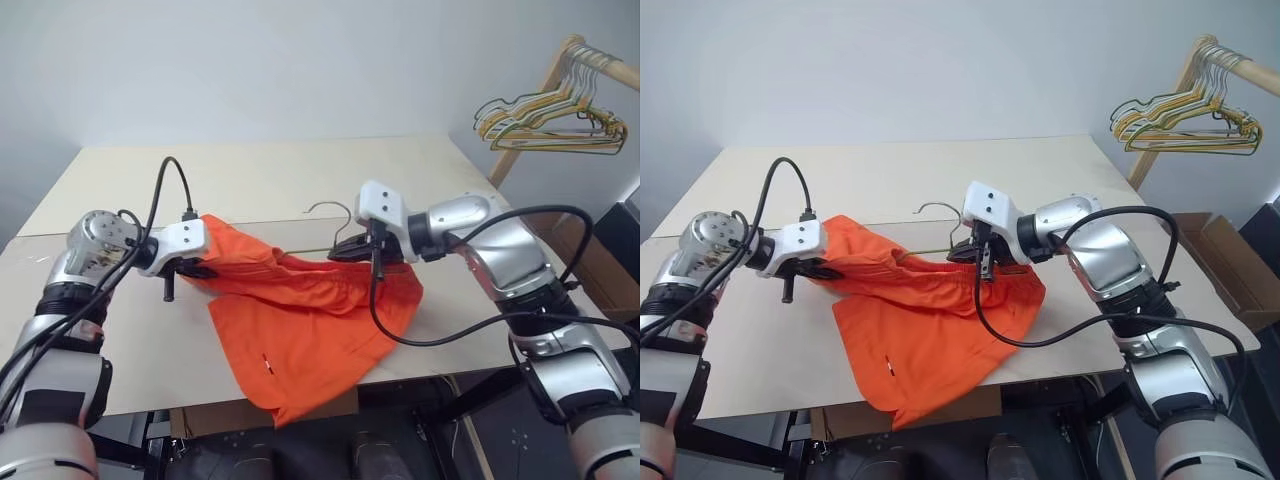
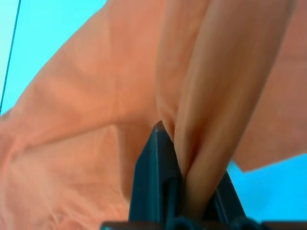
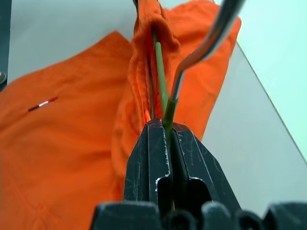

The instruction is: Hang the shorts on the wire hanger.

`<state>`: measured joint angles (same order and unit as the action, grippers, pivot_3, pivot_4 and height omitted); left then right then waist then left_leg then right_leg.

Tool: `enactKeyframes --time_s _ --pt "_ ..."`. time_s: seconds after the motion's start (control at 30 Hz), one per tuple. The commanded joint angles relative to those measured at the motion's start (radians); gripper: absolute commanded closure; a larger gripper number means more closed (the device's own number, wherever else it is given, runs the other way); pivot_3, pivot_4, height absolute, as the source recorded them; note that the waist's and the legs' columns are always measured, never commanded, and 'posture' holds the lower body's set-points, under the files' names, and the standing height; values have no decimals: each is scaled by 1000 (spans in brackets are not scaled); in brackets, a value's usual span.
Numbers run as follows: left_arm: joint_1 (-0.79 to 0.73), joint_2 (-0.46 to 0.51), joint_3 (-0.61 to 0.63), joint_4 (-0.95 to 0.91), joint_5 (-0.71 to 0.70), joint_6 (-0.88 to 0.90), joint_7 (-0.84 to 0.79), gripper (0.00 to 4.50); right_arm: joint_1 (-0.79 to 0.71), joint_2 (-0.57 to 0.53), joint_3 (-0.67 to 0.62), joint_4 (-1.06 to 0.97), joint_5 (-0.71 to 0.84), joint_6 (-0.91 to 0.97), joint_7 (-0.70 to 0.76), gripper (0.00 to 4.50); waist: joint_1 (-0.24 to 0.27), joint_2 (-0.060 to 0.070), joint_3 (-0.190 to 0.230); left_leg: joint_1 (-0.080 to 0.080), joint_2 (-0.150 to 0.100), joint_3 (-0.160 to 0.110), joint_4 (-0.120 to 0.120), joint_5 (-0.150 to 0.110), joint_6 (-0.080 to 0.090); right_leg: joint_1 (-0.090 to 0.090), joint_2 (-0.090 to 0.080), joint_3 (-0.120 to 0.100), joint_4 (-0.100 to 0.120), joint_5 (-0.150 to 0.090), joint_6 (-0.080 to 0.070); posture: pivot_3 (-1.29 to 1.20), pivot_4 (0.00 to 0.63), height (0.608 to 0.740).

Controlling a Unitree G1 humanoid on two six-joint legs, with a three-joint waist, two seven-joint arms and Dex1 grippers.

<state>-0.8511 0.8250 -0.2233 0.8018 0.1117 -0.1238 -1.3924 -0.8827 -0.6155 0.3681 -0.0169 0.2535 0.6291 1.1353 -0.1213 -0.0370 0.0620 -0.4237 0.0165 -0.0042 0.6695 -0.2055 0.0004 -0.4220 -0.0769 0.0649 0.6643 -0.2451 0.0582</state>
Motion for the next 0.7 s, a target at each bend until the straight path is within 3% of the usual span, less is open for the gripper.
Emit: enactKeyframes --time_s 0.03,0.33,0.5,0.7 --pt "-6 32 39 -12 -11 36 26 4468 -3 -36 -30 -27 -27 -31 8 4500 0 0 0 0 0 0 0 0 0 0 0 0 0 0 0 -69 9 740" --pt "2 39 58 -37 -30 77 57 4468 31 -82 13 -44 -85 -44 31 4500 2 0 0 0 0 0 0 0 0 0 0 0 0 0 0 -68 5 740" --pt "1 12 70 -70 -58 104 54 4468 31 56 -84 -32 14 71 -70 4500 -4 0 0 1 1 0 0 0 0 0 1 0 1 0 0 -66 2 740" --pt "0 7 70 -94 -61 110 36 4468 39 41 -45 -34 -32 43 -57 4500 5 0 0 -1 -1 0 0 0 0 0 -1 0 0 0 0 -65 0 740"
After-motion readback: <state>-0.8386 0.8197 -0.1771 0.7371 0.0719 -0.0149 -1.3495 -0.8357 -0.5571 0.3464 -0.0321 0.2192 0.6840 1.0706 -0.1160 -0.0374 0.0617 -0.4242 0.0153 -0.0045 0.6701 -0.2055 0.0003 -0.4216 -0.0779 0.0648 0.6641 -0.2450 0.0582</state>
